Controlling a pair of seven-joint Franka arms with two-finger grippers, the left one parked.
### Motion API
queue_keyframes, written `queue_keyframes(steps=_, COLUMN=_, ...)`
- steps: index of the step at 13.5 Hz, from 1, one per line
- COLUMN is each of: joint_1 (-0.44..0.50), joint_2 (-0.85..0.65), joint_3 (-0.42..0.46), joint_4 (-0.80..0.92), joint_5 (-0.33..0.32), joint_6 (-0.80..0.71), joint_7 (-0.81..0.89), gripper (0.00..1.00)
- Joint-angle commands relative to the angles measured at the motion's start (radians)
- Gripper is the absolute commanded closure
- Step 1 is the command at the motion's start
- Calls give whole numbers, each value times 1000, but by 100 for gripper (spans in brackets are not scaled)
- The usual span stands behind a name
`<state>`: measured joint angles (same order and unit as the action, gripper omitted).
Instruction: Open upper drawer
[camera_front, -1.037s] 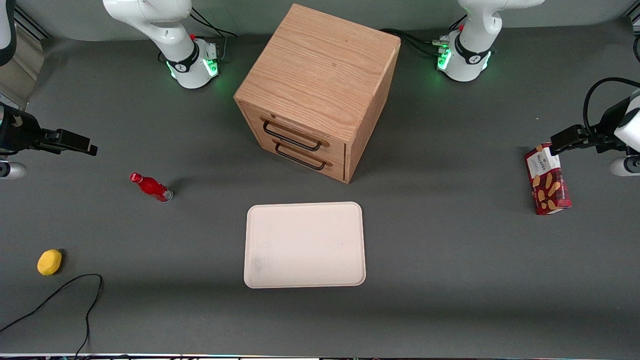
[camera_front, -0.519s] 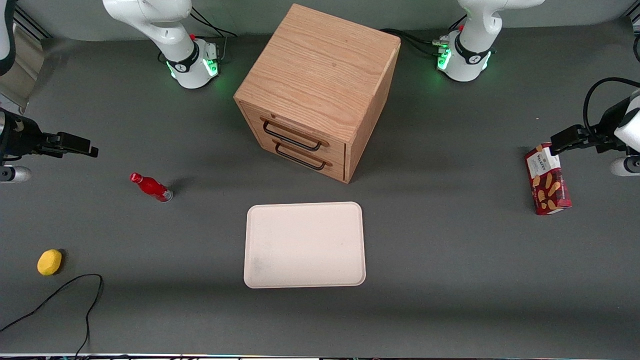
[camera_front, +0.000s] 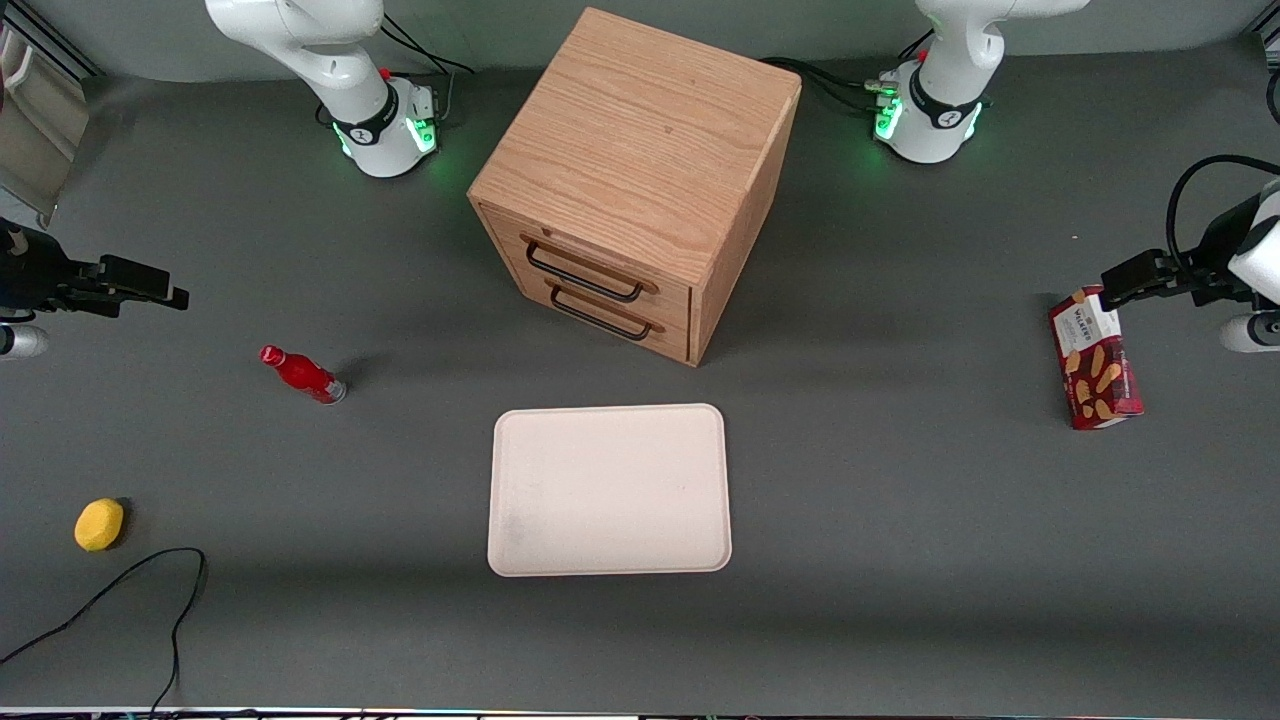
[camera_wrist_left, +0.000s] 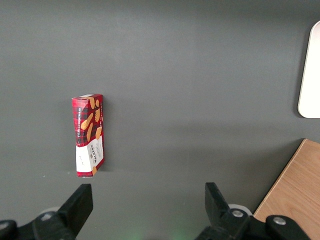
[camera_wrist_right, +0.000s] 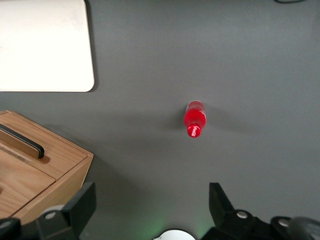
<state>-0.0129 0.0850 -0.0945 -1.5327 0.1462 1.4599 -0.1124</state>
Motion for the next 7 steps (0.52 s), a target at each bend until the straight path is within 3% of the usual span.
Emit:
queue_keyframes(steps=1, joint_1=2, joint_2=12, joint_3=-5, joint_4=39, joint_5=18, joint_6=-32, joint_7=-21, gripper=0)
queue_keyframes(steps=7, joint_1=7, joint_2=4, joint_3=-1, joint_4=77, joint_5=12, joint_6=-32, joint_7=-88, gripper=0)
